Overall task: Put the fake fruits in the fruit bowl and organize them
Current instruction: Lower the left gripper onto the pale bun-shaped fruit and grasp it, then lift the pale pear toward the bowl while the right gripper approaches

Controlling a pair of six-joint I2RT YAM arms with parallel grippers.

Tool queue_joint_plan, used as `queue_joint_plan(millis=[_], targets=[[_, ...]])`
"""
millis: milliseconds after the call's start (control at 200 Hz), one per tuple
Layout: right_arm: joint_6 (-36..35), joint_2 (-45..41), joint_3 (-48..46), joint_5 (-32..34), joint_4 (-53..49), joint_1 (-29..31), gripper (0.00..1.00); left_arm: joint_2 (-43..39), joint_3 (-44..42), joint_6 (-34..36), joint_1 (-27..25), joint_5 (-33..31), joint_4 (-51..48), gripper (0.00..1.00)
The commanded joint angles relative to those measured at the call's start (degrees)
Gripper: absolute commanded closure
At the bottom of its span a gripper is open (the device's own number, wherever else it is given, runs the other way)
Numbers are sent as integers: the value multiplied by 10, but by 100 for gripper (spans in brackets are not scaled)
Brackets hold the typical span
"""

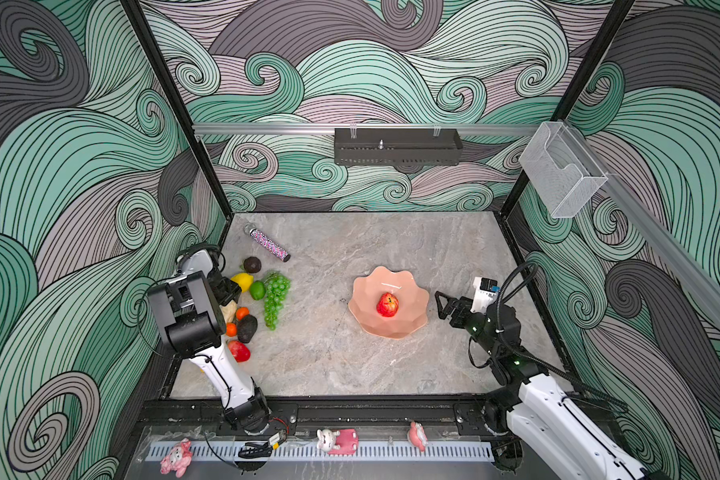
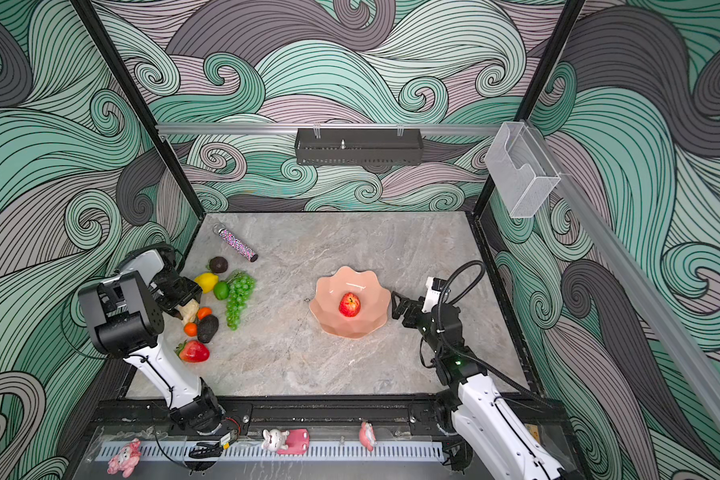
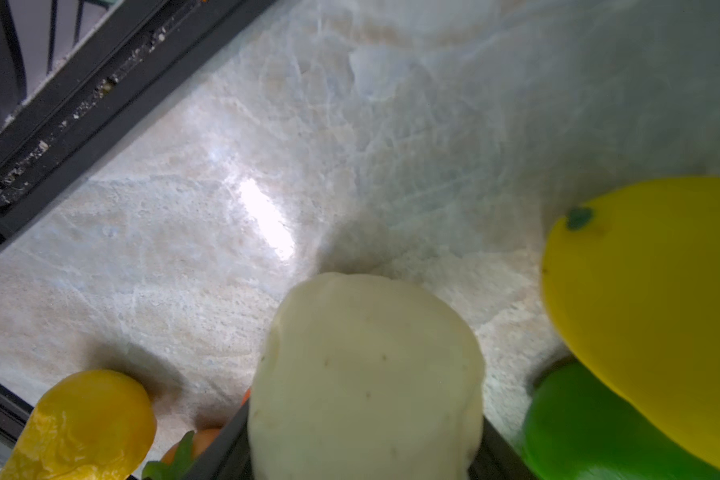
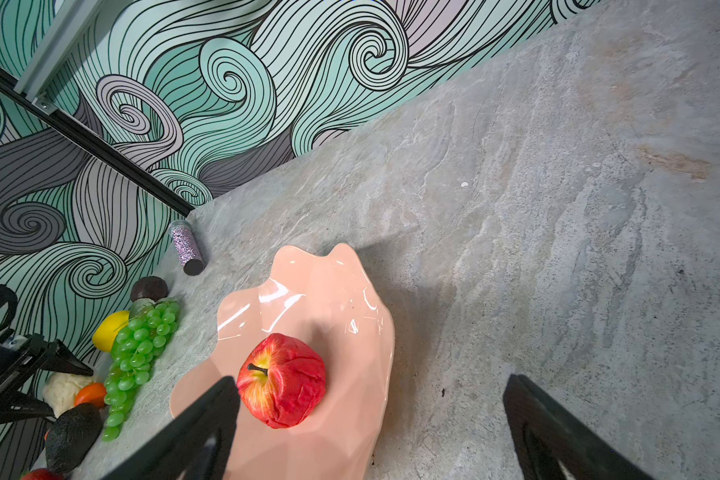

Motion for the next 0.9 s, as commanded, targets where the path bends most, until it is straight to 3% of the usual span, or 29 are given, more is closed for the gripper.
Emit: queue_joint_plan(millis=[0, 225, 470, 570, 716, 896], targets=[[-5, -3, -6, 2, 10, 3, 0, -42, -4, -12, -7, 11, 12, 39], [-3, 0, -9, -31, 34, 3, 0, -131, 6, -29, -32, 42, 9, 39], [7, 23, -14, -81, 90, 12, 0, -242, -4, -70, -59, 156, 30, 40], [15, 34, -15, -81, 111, 25, 0, -286, -17, -110, -112, 190, 54, 41], [27, 41, -3, -60, 118, 58, 0, -327, -73, -217, -228, 234, 162, 42], [46, 35, 20, -65, 120, 105, 0, -334, -114, -324, -365, 239, 284, 42]])
